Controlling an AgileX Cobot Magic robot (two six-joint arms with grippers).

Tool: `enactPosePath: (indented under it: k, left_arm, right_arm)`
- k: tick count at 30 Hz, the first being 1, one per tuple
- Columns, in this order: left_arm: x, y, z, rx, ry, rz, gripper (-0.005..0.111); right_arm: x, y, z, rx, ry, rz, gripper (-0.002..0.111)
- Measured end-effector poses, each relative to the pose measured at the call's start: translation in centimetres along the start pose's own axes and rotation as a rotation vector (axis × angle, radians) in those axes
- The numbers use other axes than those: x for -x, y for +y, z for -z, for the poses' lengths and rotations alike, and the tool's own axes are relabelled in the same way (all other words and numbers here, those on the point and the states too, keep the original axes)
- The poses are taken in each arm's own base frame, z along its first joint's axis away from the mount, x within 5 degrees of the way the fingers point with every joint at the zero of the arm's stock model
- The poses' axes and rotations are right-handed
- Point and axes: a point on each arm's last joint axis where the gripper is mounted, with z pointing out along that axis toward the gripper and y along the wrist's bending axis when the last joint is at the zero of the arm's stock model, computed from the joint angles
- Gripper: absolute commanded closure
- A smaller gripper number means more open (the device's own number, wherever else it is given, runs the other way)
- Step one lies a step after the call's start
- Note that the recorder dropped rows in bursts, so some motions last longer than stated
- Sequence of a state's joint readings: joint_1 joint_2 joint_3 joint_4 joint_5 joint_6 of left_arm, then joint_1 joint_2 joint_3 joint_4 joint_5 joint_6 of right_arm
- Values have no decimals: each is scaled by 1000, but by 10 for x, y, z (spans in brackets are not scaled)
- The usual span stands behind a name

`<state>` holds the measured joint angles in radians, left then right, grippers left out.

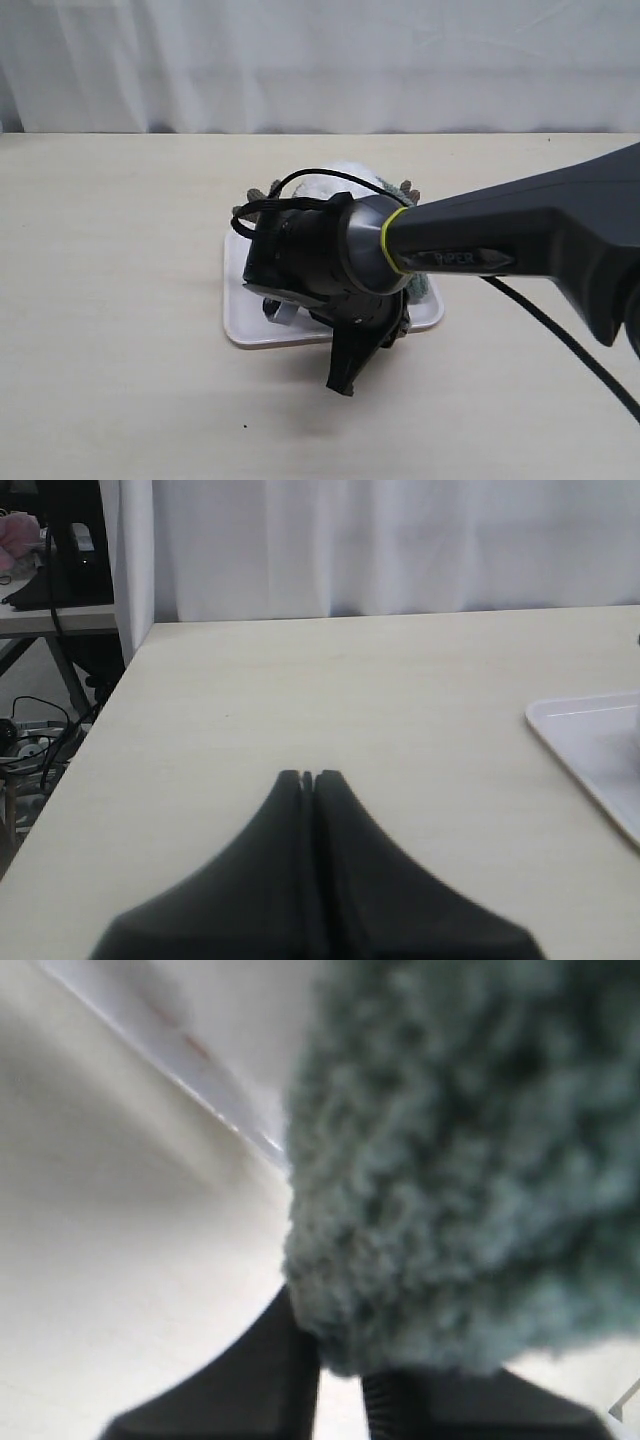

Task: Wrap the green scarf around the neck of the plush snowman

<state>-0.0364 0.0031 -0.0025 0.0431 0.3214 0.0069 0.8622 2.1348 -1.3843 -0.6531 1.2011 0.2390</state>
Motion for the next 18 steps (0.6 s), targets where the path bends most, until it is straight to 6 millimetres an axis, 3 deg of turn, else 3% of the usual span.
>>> enactPosePath:
  k: [4, 8, 18]
  left_arm:
    - [0, 0, 0, 0, 0, 7, 107]
    - [0, 0, 0, 0, 0, 0, 107]
    - [0, 0, 0, 0, 0, 0, 107]
  right_arm:
    - [-2, 6, 2, 80, 11, 21, 56]
    - [-7, 5, 14, 147, -6, 26, 41]
    - [-32, -24, 66, 204, -155, 2, 41]
